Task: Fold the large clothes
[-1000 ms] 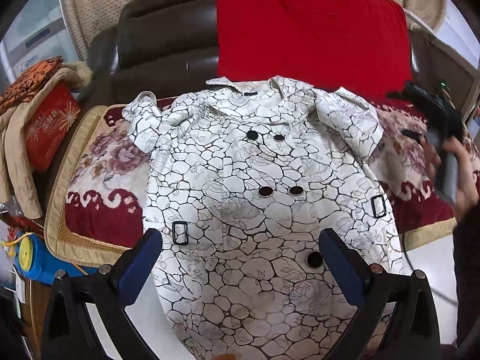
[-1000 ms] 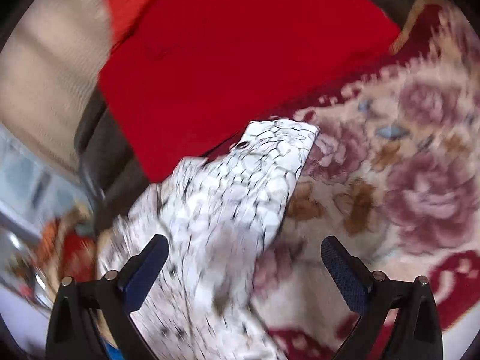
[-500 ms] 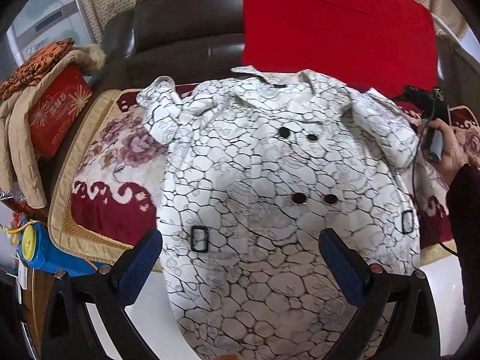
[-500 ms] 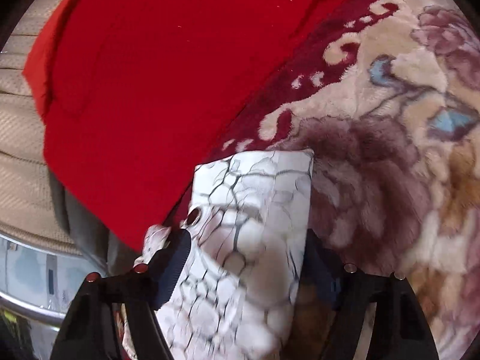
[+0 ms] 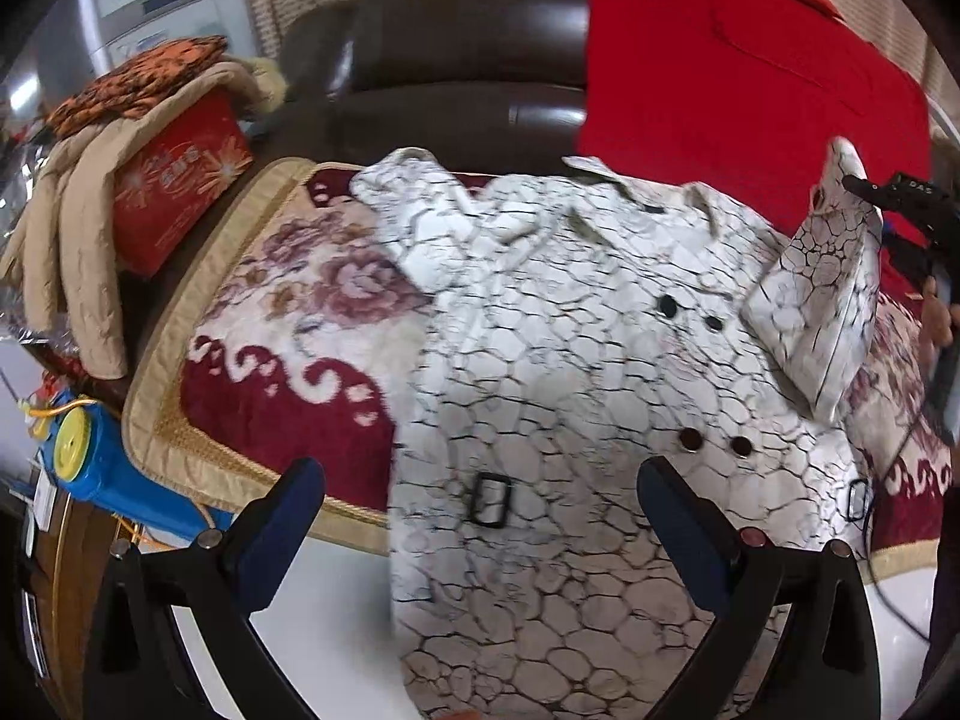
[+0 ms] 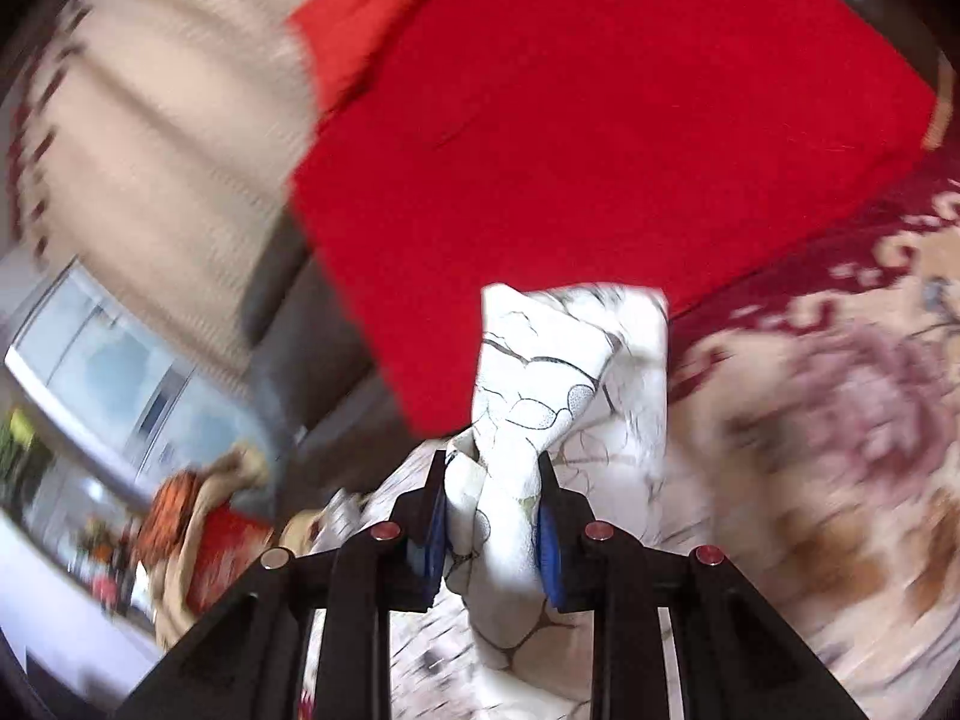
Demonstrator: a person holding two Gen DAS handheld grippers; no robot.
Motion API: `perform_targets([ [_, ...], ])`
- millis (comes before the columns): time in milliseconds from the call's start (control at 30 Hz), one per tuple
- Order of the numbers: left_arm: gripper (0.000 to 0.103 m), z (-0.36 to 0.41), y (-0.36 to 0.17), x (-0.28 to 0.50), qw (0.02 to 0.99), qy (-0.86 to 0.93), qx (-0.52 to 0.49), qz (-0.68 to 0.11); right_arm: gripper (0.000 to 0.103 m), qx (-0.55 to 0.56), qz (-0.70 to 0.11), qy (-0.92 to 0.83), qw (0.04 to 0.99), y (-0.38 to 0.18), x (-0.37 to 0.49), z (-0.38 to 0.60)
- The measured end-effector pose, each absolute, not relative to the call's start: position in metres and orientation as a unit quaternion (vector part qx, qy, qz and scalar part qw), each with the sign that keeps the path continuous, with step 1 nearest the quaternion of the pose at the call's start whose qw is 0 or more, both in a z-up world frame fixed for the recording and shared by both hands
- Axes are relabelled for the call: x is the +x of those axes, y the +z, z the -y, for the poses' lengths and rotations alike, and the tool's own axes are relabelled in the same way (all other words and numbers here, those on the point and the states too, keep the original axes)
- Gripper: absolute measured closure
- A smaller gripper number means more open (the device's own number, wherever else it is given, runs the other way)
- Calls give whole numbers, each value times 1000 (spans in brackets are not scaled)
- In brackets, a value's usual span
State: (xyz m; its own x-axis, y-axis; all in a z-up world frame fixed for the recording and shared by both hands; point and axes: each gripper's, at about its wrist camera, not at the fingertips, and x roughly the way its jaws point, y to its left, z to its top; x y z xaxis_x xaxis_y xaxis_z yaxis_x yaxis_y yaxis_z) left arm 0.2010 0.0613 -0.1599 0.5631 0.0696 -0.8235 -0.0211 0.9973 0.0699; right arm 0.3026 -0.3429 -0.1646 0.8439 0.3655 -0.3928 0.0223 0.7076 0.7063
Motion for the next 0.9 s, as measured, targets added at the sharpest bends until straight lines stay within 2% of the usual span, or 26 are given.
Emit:
perform_targets([
  [167,0,-90,-159,200,887,64,20,-457,76,330,-297,186,877,-172,301,244],
  [233,0,-102,-159,201,887,80,13,-455,71,306,-327,210,869,-180,300,206],
  [267,0,-107,-160,202,887,87,11,-454,64,301,-348,225,859,-187,301,189],
  [300,0,-110,-160,202,887,91,9,-453,32,300,-371,241,845,-193,303,174],
  [333,0,-114,-161,203,886,96,8,-453,12,302,-393,255,830,-200,300,161],
  [467,0,-121,-163,207,888,104,12,-448,12,297,-406,282,817,-215,278,143],
  [633,0,-122,-172,224,887,86,-14,-453,14,290,-387,209,850,-219,270,191],
  [667,0,-120,-175,227,885,82,-22,-457,17,290,-386,186,856,-224,267,201],
  [700,0,-119,-179,230,883,75,-33,-463,26,290,-388,173,858,-228,267,205],
  [800,0,-114,-196,234,866,48,-62,-494,34,296,-430,139,841,-258,274,218],
  [833,0,-109,-202,233,862,44,-58,-501,41,293,-460,125,829,-275,278,219],
  [900,0,-101,-210,230,860,39,-41,-508,45,290,-488,110,816,-293,282,218],
])
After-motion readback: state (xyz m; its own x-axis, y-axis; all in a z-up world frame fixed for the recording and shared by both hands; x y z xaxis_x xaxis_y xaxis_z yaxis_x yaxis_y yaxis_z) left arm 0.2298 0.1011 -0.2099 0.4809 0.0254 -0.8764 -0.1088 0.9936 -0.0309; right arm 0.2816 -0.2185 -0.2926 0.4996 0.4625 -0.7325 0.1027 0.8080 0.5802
